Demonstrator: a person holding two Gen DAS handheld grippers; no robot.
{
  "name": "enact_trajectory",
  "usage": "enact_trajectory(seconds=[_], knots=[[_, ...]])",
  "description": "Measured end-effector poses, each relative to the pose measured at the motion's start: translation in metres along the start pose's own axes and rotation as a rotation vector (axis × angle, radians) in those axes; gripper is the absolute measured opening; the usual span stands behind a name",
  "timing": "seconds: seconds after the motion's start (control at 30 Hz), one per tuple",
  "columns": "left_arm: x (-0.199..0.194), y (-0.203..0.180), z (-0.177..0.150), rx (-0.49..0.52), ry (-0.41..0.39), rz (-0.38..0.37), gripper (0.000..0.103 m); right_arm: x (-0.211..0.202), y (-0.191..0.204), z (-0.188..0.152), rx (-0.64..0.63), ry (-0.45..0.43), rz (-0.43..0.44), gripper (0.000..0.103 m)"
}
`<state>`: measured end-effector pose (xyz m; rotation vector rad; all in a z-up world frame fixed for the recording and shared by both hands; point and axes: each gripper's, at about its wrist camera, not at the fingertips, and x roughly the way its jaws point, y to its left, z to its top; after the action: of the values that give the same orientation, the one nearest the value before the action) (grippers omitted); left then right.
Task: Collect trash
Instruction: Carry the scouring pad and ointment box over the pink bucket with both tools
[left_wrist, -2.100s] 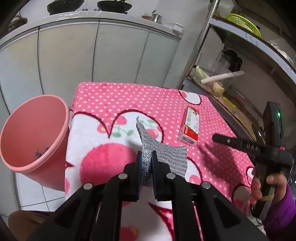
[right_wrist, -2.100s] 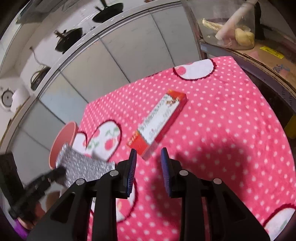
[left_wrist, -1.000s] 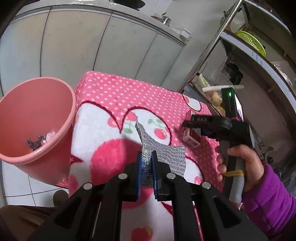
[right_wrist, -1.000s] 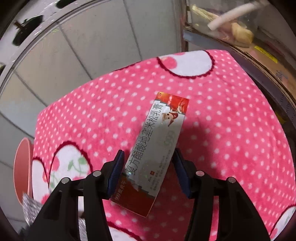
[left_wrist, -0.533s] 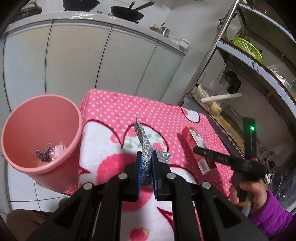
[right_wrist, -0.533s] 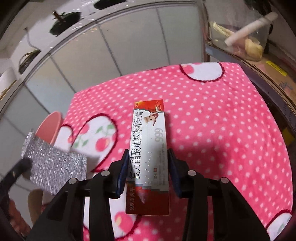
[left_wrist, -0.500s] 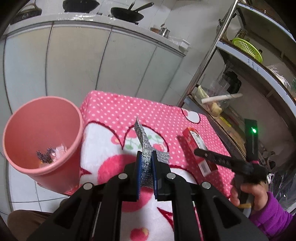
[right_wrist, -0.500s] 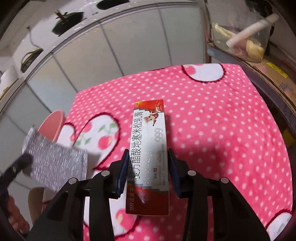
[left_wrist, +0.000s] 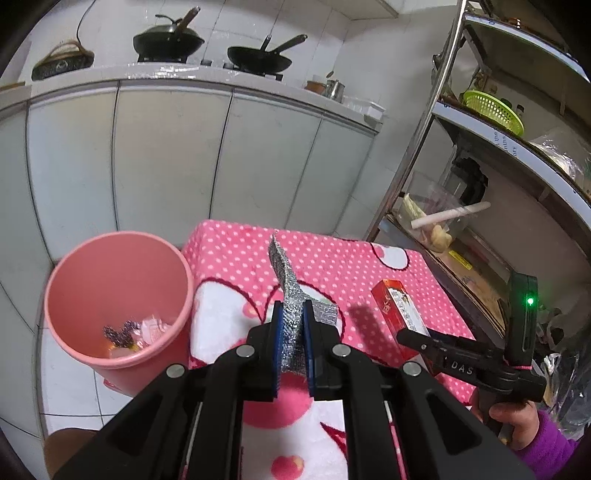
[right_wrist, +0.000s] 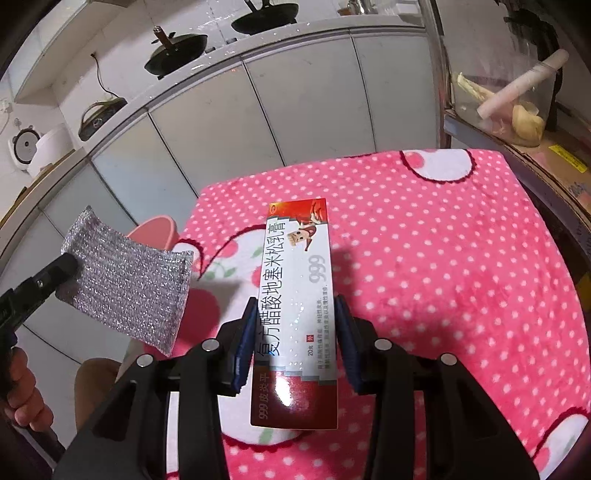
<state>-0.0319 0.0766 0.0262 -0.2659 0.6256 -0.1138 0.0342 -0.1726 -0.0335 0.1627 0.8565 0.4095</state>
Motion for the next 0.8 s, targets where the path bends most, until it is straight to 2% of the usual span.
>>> enact_trajectory(seconds=[0.47,0.8], knots=[[-0.022,-0.001,0.008,0.008,-0.049,0.058,0.009,-0.007,0.018,0.003,-0.057,-0.032,0.057,0.041],[-0.032,0.023,0.018,-0.027,-0.09,0.125,0.009,0.005,0.052,0.02,-0.14,-0.032,0.104,0.041]])
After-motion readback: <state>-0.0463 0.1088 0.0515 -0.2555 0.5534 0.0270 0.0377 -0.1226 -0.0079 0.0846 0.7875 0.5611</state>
